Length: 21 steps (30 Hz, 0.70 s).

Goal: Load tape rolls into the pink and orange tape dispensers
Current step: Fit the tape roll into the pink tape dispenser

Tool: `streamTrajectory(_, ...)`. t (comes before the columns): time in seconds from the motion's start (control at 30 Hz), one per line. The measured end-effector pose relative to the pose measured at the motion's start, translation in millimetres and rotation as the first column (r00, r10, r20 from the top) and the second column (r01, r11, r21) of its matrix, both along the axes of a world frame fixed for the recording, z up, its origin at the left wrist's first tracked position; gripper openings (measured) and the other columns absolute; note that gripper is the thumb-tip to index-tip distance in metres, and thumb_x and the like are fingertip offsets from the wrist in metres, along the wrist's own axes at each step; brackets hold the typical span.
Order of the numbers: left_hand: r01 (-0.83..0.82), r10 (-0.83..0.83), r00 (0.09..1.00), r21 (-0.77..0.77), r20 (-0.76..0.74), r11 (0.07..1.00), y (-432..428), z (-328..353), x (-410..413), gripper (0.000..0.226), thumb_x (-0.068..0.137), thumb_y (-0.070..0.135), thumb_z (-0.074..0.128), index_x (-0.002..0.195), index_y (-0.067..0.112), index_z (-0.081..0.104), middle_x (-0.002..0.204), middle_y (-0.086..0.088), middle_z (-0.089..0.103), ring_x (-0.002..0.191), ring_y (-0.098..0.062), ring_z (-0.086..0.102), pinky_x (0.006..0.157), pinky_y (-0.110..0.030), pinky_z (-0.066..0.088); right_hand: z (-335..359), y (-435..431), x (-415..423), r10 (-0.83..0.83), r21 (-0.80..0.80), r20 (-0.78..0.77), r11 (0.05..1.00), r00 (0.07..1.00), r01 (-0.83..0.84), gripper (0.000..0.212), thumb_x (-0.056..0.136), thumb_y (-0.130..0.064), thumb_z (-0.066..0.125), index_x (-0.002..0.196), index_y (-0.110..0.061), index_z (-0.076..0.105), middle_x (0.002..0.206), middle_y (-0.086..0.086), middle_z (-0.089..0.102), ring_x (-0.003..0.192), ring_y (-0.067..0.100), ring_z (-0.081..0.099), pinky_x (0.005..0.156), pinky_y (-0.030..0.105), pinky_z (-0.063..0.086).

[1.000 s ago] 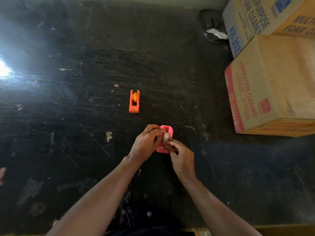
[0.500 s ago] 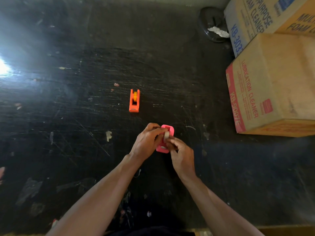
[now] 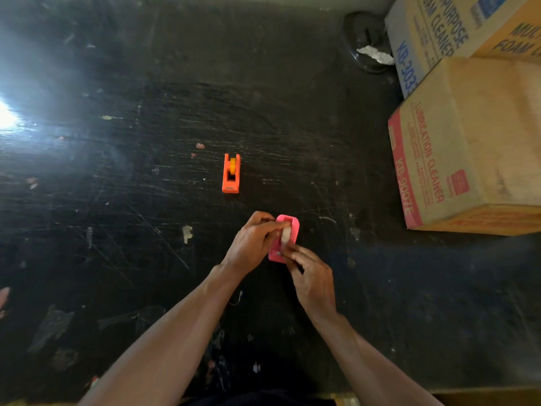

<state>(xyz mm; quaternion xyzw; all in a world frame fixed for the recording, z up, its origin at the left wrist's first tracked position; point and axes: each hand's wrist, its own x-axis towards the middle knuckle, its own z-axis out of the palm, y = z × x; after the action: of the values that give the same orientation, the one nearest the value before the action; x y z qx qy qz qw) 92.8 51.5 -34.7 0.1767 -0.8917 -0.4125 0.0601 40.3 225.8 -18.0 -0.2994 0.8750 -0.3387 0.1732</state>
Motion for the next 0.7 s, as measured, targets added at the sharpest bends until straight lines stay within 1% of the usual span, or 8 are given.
streamTrajectory(0.07,0.006,-0.006,1.0,-0.012,0.012,1.0,-0.9,0.2,-0.8,0.034,0.099,0.014,0.063,0.132,0.022,0.067,0.131,-0.002,0.054,0.11,-0.012,0.061,0.092,-0.028,0.056,-1.5,0.1,0.7,-0.008,-0.01,0.004,1.0,1.0,0.008,0.026,0.095,-0.014,0.069,0.12,-0.018,0.075,0.129,-0.005,0.071,0.117,0.001,0.063,0.102,0.01,0.046)
streamTrajectory(0.17,0.012,-0.011,1.0,-0.025,0.025,1.0,-1.4,1.9,-1.8,0.035,0.099,0.014,0.063,0.133,0.021,0.067,0.13,-0.003,0.054,0.108,-0.012,0.062,0.091,-0.027,0.056,-4.4,0.0,3.1,-0.017,-0.018,-0.004,1.0,1.0,0.017,0.024,0.095,-0.015,0.07,0.118,-0.017,0.076,0.125,-0.004,0.072,0.112,-0.003,0.062,0.097,-0.001,0.039)
streamTrajectory(0.27,0.022,-0.021,0.999,-0.033,0.036,0.999,-1.9,3.6,-2.1,0.036,0.099,0.014,0.063,0.134,0.021,0.066,0.13,-0.002,0.054,0.108,-0.012,0.061,0.09,-0.023,0.053,-7.0,-0.7,7.4,-0.039,-0.014,-0.009,0.999,0.999,0.039,0.023,0.095,-0.018,0.071,0.117,-0.017,0.077,0.124,-0.003,0.072,0.108,-0.006,0.06,0.094,-0.003,0.037)
streamTrajectory(0.37,0.026,-0.025,0.999,-0.034,0.034,0.999,-2.8,2.8,-1.9,0.036,0.099,0.015,0.062,0.134,0.022,0.066,0.13,-0.002,0.054,0.107,-0.011,0.061,0.091,-0.025,0.054,-9.2,-1.1,12.7,-0.059,-0.022,-0.03,0.998,0.998,0.059,0.022,0.094,-0.018,0.071,0.116,-0.015,0.077,0.123,-0.003,0.072,0.11,-0.007,0.058,0.094,-0.004,0.035)
streamTrajectory(0.5,0.014,-0.013,0.999,-0.029,0.05,0.999,-2.6,2.5,-2.1,0.036,0.1,0.015,0.062,0.135,0.022,0.065,0.131,-0.001,0.053,0.109,-0.01,0.06,0.092,-0.021,0.051,-14.2,1.3,20.5,-0.044,-0.024,-0.084,0.999,0.996,0.042,0.025,0.091,-0.011,0.074,0.116,-0.011,0.075,0.123,0.0,0.071,0.115,0.006,0.063,0.099,-0.002,0.036)
streamTrajectory(0.57,0.013,-0.011,0.999,-0.035,0.053,0.999,-2.3,2.8,-2.7,0.036,0.1,0.016,0.061,0.135,0.023,0.065,0.131,0.0,0.053,0.11,-0.01,0.06,0.092,-0.021,0.051,-15.6,4.1,21.5,-0.028,-0.028,-0.066,0.999,0.997,0.026,0.031,0.093,-0.014,0.071,0.124,-0.014,0.072,0.126,-0.002,0.069,0.121,0.011,0.061,0.101,0.001,0.037)
streamTrajectory(0.6,0.014,-0.012,0.998,-0.034,0.056,0.999,-2.1,3.0,-3.2,0.037,0.1,0.016,0.061,0.136,0.023,0.064,0.131,0.0,0.053,0.109,-0.01,0.06,0.092,-0.021,0.05,-16.2,6.4,21.9,0.0,-0.011,-0.107,1.0,0.994,-0.001,0.033,0.094,-0.018,0.068,0.127,-0.015,0.07,0.129,-0.001,0.068,0.123,0.015,0.06,0.104,0.006,0.038)
streamTrajectory(0.7,0.028,-0.023,0.997,-0.069,0.067,0.997,-2.2,5.9,-3.1,0.038,0.1,0.016,0.061,0.137,0.022,0.063,0.132,-0.001,0.052,0.107,-0.01,0.06,0.091,-0.021,0.051,-20.5,14.0,21.6,0.099,0.074,-0.222,0.994,0.97,-0.085,0.042,0.094,-0.022,0.067,0.136,-0.019,0.064,0.138,0.004,0.065,0.131,0.024,0.056,0.104,0.029,0.048)
